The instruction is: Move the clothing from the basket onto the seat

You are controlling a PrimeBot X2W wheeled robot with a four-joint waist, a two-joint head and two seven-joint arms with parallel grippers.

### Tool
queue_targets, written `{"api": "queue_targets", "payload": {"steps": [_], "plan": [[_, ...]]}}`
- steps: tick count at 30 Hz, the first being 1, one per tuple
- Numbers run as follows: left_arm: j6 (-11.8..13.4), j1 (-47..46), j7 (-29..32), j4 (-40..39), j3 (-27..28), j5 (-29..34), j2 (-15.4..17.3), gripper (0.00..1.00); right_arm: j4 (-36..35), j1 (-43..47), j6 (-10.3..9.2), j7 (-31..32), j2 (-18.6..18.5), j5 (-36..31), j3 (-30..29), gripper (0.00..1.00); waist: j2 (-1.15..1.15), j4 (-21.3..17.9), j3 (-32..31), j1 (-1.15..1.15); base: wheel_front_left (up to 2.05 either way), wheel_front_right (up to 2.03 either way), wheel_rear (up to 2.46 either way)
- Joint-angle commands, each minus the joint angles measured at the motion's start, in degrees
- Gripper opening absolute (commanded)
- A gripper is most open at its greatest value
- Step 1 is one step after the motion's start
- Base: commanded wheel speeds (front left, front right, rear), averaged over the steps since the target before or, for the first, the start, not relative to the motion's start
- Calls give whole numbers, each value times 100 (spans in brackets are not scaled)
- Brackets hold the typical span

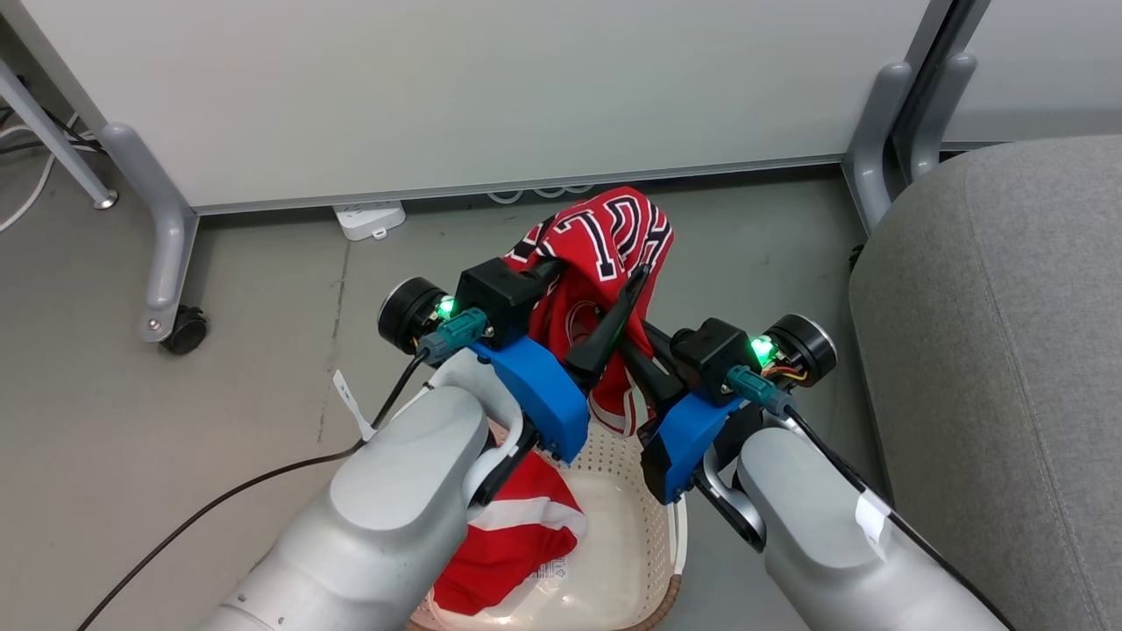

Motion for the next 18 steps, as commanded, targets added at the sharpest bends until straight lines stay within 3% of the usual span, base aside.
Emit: {"api": "queue_targets", "payload": {"steps": [1,11,18], "plan": [[18,-79,-30,21,-2,0,12,100,0,-71,-4,-4,4,32,-9,0,0,-8,13,0,0,0,0],[36,-67,-30,94,31,68,12,100,-56,-68,-4,-4,4,51,-352,0,0,-156,91,0,0,0,0],[11,-53,-30,152,51,171,20,100,-205,47,-4,-4,2,-160,-928,0,0,-387,172,0,0,0,0]]}}
